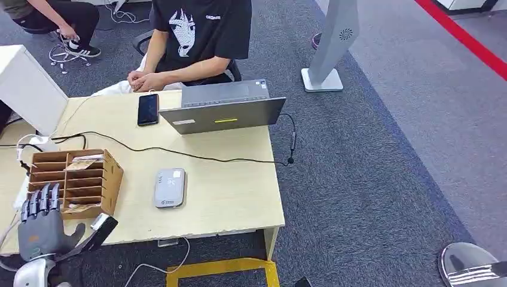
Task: Pass the card to the sensor for recognition and then transmit it.
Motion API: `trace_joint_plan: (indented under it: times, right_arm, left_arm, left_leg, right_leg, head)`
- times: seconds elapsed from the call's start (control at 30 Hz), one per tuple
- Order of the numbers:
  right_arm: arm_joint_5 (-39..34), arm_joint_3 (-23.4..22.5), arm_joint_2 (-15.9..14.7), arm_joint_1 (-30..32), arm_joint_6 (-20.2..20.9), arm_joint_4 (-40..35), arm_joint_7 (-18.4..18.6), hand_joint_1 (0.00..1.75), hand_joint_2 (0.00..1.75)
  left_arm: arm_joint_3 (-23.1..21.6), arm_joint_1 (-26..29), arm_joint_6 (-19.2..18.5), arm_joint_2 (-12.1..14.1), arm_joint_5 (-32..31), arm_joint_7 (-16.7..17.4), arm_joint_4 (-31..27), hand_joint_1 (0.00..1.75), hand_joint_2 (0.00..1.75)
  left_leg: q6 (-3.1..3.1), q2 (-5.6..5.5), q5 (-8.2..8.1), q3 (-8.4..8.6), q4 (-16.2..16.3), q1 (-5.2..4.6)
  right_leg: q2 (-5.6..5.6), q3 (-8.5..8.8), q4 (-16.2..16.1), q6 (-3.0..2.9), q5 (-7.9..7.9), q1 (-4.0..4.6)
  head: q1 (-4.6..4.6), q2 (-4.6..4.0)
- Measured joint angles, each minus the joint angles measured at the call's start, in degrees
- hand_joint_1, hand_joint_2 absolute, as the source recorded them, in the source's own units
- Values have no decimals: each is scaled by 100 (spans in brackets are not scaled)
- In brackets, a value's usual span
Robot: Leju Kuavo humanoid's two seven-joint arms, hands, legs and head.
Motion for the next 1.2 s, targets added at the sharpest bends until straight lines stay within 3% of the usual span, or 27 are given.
trace_joint_plan:
  times: [0.33, 0.37, 0.57, 0.6, 0.63, 1.2]
  right_arm:
    - [79, 0, 0, -4, -13, 0, 18, 0, 175]
    - [87, 0, 0, -5, -13, 0, 17, 0, 175]
    - [107, 0, 0, -8, -15, 0, 42, 0, 175]
    - [107, 0, 0, -8, -15, 0, 53, 0, 175]
    - [107, 0, 0, -8, -15, 0, 59, 0, 175]
    - [90, 0, 4, -44, -13, -4, 4, 0, 175]
  left_arm:
    - [-2, -99, 74, -155, 85, -109, 190, 0, 175]
    - [-2, -109, 81, -170, 94, -109, 206, 12, 175]
    - [-2, -125, 85, -223, 118, -109, 278, 12, 175]
    - [-2, -126, 85, -229, 118, -109, 284, 45, 175]
    - [-2, -126, 85, -232, 118, -109, 284, 175, 175]
    - [-2, -165, -2, -181, 90, -94, 326, 175, 175]
  left_leg:
    - [0, 0, 0, 0, 0, 0]
    - [0, 0, 0, 0, 0, 0]
    - [0, 0, 0, 0, 0, 0]
    - [0, 0, 0, 0, 0, 0]
    - [0, 0, 0, 0, 0, 0]
    - [0, -1, 0, -1, -1, 0]
  right_leg:
    - [0, 0, 0, 0, 0, 0]
    - [0, 0, 0, 0, 0, 0]
    - [0, 0, 0, 0, 0, 0]
    - [0, 0, 0, 0, 0, 0]
    - [0, -1, 0, 0, 0, 0]
    - [-1, 1, 1, 0, 0, 0]
  head:
    - [0, 0]
    - [0, 0]
    - [0, 0]
    - [0, 0]
    - [0, 0]
    - [0, 0]
